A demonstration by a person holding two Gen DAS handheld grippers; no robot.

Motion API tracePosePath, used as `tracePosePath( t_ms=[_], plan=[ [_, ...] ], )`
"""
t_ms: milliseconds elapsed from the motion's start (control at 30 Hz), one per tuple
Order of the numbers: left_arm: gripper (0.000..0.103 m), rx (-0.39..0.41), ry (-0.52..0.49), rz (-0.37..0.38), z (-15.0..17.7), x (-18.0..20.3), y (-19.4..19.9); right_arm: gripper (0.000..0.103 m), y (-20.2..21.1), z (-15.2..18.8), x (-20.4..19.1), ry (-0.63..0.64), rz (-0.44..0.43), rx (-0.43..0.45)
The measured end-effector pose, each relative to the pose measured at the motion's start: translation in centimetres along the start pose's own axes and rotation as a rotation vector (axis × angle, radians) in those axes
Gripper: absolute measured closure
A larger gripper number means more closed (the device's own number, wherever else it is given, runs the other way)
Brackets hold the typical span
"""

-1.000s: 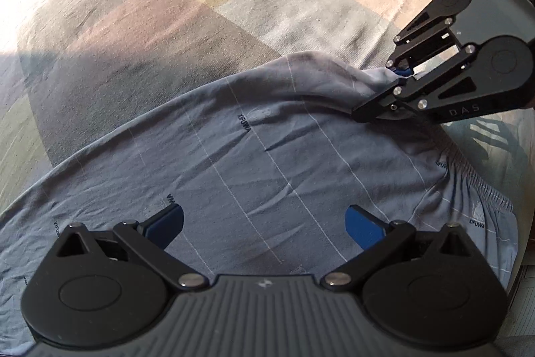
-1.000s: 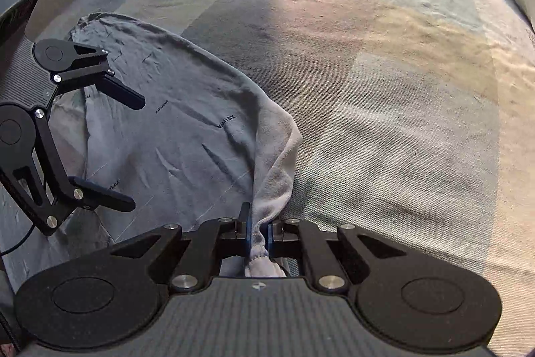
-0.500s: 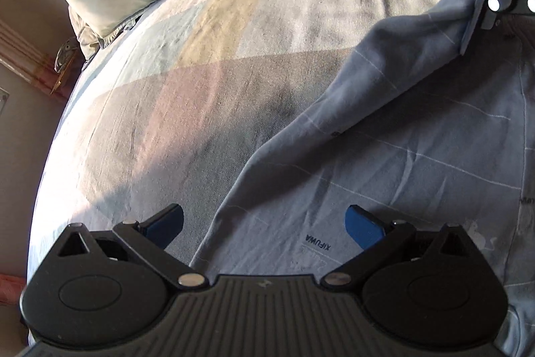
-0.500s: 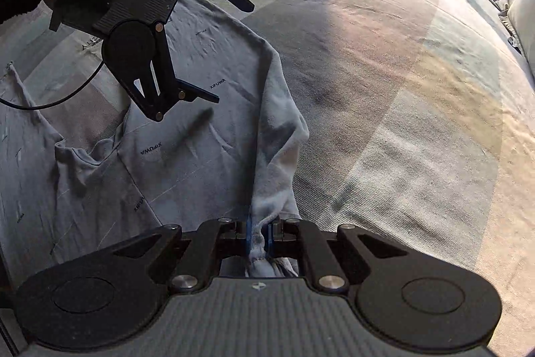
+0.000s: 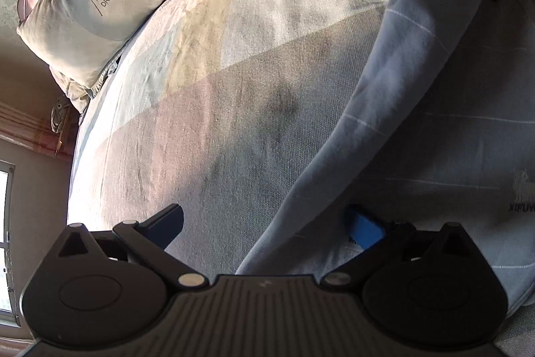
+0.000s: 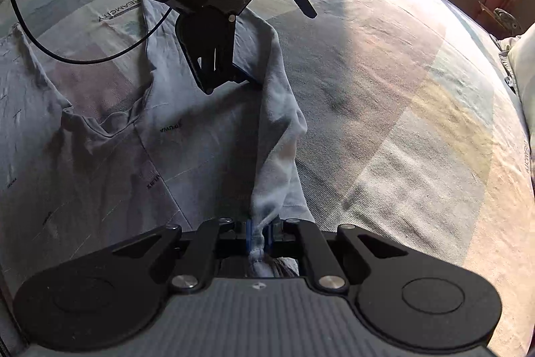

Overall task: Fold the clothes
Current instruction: 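Lift the gripped waistband with the right gripper while the left gripper moves alongside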

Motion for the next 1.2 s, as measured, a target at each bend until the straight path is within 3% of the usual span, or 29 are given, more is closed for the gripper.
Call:
tracePosePath(
  t_ms=[200, 267, 433, 600, 733, 933, 1133, 1200],
  plan=[
    [0.001, 0.013, -0.171, 0.033, 0.6, 3.8, 2.6, 0.093, 0.6, 0.8, -1.0, 0.06, 0.019, 0.014],
    [0.001, 0.03, -0.2, -0.008, 0.7, 4.6, 2.8, 0.093, 1.3, 1.3, -1.7, 0.064, 0.003, 0.01],
    [0.0, 0.064, -0.154, -0.064, 1.0, 4.8, 3.0, 0.093, 2.3, 3.1, -3.4, 0.077, -0.032, -0.039],
    [0.001, 0.094, -0.177, -0.117, 1.1, 5.5, 3.3, 0.093, 2.8, 2.0, -2.2, -0.1, -0.057, -0.046],
    [0.0, 0.101, -0.152, -0.12, 1.2, 5.4, 3.2, 0.093, 4.0, -0.1, 1.0, -0.306, -0.08, 0.011],
    [0.0, 0.109, -0.16, -0.139, 1.4, 5.6, 3.5, 0.093, 4.4, -0.8, 4.2, -0.42, -0.034, 0.037],
    [0.0, 0.109, -0.129, -0.14, 1.7, 5.9, 3.9, 0.093, 3.4, -0.2, 3.2, -0.387, -0.046, 0.005],
    [0.0, 0.107, -0.134, -0.174, 1.7, 5.8, 4.1, 0.093, 2.9, 0.2, 2.6, -0.374, -0.047, -0.014]
  ],
)
Point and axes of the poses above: each gripper's, at about its wrist camera, not at the fingertips, and y roughly against the way its jaws point, x to its right, z to its underside, the point moved 7 cm from there along -y, roughly the way its jaws point, and after that the axes turned 15 degrees about -y, right-handed, at the moved point
